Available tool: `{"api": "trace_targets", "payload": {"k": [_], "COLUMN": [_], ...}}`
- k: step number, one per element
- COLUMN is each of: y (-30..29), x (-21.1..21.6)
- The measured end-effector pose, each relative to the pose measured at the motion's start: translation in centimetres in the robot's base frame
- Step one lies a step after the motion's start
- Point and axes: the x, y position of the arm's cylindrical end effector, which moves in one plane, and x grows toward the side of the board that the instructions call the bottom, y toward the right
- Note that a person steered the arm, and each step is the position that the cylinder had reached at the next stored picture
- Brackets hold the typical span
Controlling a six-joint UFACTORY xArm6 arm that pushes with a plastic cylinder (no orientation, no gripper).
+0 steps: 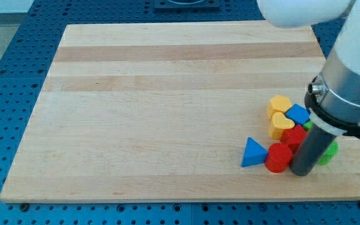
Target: Push the red circle to the left of the red star
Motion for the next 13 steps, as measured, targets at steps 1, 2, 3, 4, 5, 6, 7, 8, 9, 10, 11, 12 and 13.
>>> {"api": "trace_targets", "payload": {"k": [1,2,3,4,5,6,7,8,9,10,11,12,13], "y": [0.0,-0.1,-1.5,-2.2,-3.3,-3.3,-3.7,-3.7,-3.8,-3.8,-3.8,-3.8,-3.8], "x": [0.3,0.8,1.9,3.7,3.6,1.9,1.1,1.0,1.0,0.0,0.0,-0.3,-0.3]}}
